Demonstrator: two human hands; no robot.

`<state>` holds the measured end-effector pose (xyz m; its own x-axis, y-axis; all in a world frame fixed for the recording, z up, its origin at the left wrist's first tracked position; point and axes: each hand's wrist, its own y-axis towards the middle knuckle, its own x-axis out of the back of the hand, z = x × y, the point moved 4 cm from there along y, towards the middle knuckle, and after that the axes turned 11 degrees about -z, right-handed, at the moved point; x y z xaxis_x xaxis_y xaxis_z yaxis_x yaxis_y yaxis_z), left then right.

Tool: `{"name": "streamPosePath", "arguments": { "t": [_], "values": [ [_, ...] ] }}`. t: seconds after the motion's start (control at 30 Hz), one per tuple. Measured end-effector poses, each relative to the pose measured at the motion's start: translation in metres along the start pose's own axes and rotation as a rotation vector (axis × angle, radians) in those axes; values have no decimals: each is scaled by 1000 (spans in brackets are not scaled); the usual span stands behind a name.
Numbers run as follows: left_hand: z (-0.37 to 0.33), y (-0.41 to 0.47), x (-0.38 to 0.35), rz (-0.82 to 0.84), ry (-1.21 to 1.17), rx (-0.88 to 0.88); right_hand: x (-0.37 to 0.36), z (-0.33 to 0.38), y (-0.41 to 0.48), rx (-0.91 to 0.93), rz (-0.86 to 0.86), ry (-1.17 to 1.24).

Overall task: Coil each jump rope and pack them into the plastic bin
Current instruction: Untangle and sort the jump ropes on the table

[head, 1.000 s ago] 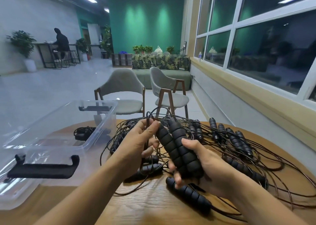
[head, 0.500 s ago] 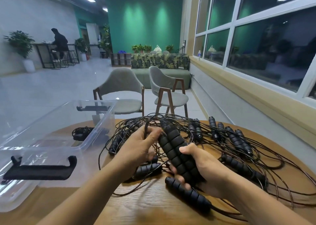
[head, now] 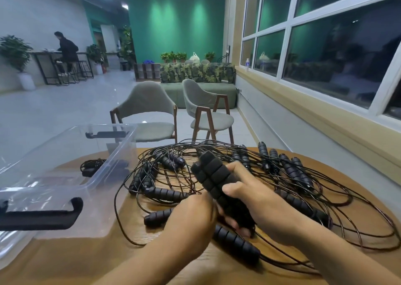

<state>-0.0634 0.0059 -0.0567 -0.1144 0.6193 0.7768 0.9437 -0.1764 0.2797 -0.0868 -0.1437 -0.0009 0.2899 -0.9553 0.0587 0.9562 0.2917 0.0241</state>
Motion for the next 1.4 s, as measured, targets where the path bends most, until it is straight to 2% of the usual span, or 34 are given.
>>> {"name": "streamPosePath", "arguments": {
  "t": [0.03, 0.1, 0.3, 0.37, 0.47, 0.57, 0.67, 0.73, 0.83, 1.0, 1.13, 1.27, 1.4],
  "values": [
    [-5, -2, 5, -19, 133, -46, 6, 2, 0, 34, -71, -114],
    [-16, -8, 15, -61, 251, -121, 16, 4, -1, 85, -156, -262],
    [-29, -12, 28, 32, 617, -363, 17, 1, -6, 242, -151, -705],
    [-29, -12, 33, 1, 594, -442, 19, 3, -5, 234, -144, -735],
    [-21, -10, 45, -101, 423, -504, 25, 6, -3, 231, -127, -818],
    [-17, -6, 57, -121, 271, -541, 25, 1, -2, 197, -30, -925],
    [-19, -4, 67, -37, 65, -542, 20, 0, -5, 114, 148, -870],
    [-19, -3, 72, 48, -106, -469, 18, 4, -10, 53, 257, -797],
    [-19, -2, 76, 179, -352, -320, 15, 6, -18, -44, 361, -609],
    [-17, -4, 75, 364, -656, -243, 6, 8, -27, -107, 543, -301],
    [-19, -4, 67, 334, -753, -164, 7, 8, -26, -94, 519, -127],
    [-4, -3, 62, 156, -548, -156, 14, 7, -22, -68, 419, 55],
    [-11, -6, 50, 201, -770, -8, 22, 8, -16, -24, 280, 182]
  ]
}}
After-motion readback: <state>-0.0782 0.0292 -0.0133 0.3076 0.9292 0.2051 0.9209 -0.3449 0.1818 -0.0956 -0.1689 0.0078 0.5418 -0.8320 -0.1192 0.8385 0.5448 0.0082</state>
